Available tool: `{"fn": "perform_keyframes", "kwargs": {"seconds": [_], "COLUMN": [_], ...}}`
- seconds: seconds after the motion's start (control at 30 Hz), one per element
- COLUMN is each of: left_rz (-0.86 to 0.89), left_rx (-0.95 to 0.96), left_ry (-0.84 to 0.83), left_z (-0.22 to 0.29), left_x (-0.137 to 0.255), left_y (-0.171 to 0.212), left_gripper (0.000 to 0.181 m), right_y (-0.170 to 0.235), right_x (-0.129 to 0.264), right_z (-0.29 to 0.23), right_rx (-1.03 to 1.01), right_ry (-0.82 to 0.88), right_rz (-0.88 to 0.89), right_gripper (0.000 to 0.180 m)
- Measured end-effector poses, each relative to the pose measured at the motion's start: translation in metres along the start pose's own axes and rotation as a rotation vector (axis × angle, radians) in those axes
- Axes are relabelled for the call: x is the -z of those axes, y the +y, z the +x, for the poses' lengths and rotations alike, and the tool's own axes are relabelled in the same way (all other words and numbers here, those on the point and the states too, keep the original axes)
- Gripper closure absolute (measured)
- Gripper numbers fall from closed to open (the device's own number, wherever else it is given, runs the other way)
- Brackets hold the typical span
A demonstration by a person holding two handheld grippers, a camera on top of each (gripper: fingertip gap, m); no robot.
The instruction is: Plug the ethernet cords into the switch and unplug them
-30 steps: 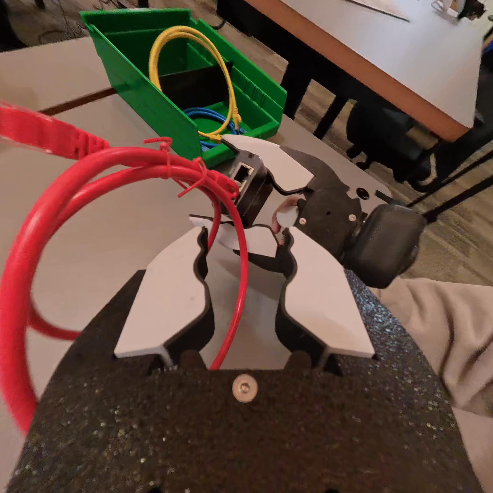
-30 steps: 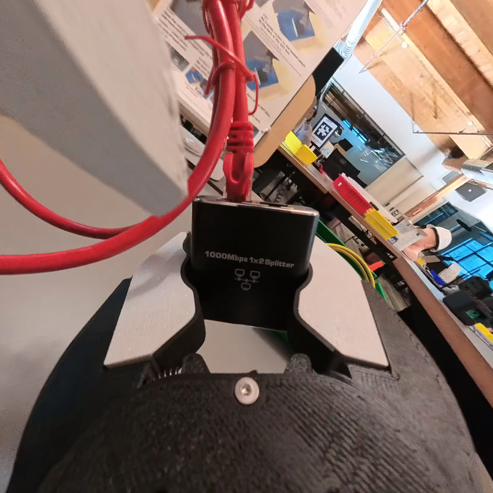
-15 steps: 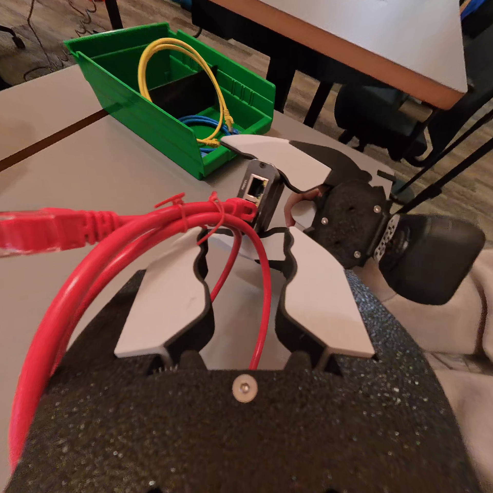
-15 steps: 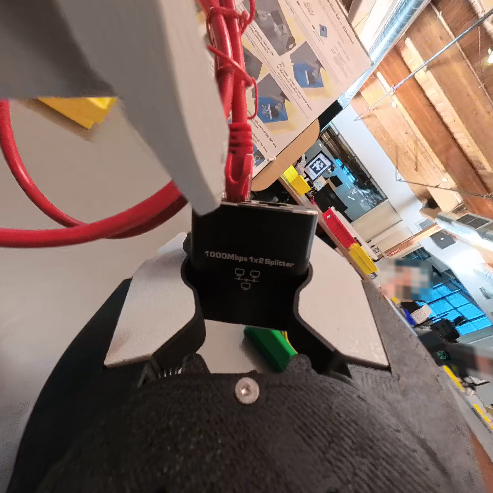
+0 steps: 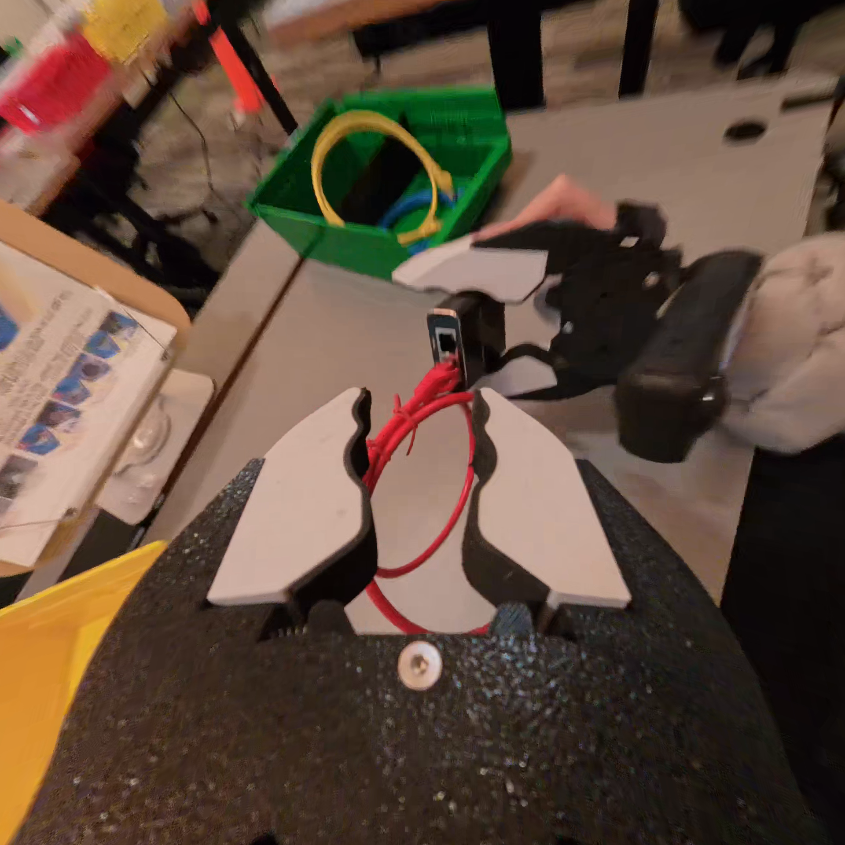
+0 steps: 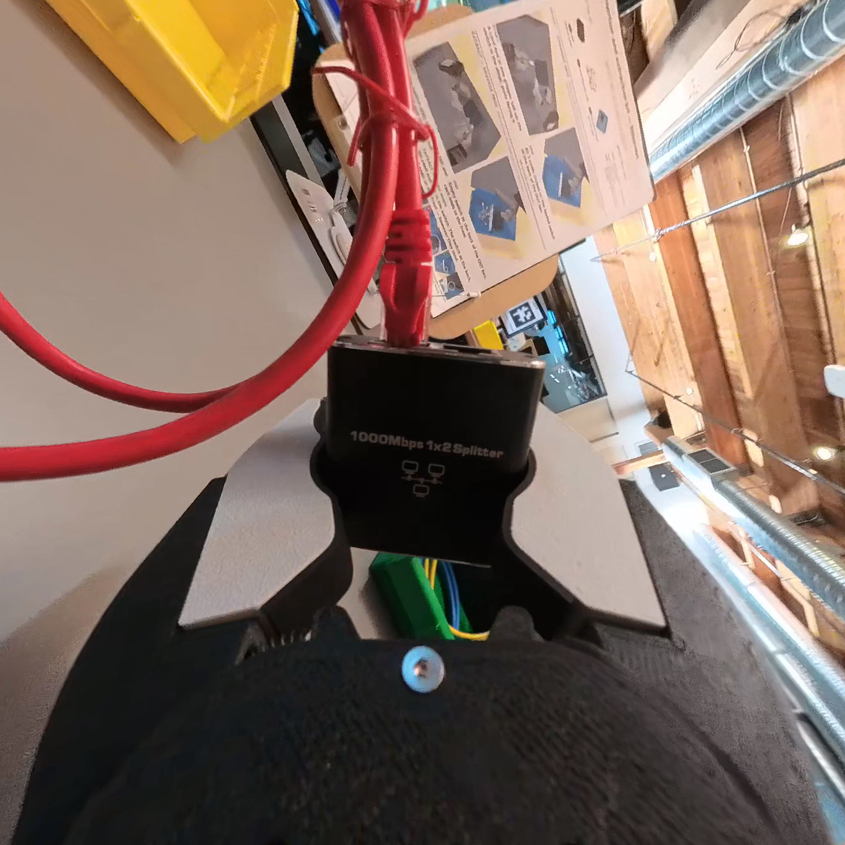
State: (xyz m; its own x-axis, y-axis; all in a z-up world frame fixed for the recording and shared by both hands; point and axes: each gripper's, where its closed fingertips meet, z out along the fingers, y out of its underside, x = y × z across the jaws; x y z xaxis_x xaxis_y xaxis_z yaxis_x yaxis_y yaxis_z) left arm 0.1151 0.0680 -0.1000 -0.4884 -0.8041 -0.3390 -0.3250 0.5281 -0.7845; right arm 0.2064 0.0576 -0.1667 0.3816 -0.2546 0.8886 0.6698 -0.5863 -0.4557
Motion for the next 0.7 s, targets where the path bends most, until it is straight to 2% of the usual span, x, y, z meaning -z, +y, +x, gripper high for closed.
{"fn": "perform_keyframes", "kwargs": {"seconds": [0.07,0.13,0.27,0.37,0.67,0.7], "left_rz": [-0.088,-0.101,-0.177,-0.225,-0.444,-0.46], "left_rx": [-0.004,-0.02,-0.038,-0.003,-0.04,-0.044], "left_ry": [0.059,0.109,0.133,0.235,0.331,0.357], "left_z": [0.004,0.012,0.009,0.015,0.007,0.01], "left_x": [-0.009,-0.016,-0.02,-0.016,-0.024,-0.025], "left_y": [0.015,0.02,0.033,0.036,0.058,0.059], "left_gripper": [0.134,0.135,0.158,0.148,0.146,0.153], "right_y": [-0.01,-0.02,-0.032,-0.034,-0.043,-0.043], "right_x": [0.003,0.005,0.008,0.007,0.007,0.006], "right_z": [0.001,0.001,-0.003,-0.008,-0.021,-0.022], "right_rx": [0.032,0.065,0.114,0.117,0.182,0.183], "right_ry": [0.015,0.02,0.031,0.014,-0.019,-0.026], "right_rz": [0.002,0.015,0.03,0.035,0.045,0.041], "right_gripper": [0.099,0.099,0.099,0.1,0.102,0.102]}}
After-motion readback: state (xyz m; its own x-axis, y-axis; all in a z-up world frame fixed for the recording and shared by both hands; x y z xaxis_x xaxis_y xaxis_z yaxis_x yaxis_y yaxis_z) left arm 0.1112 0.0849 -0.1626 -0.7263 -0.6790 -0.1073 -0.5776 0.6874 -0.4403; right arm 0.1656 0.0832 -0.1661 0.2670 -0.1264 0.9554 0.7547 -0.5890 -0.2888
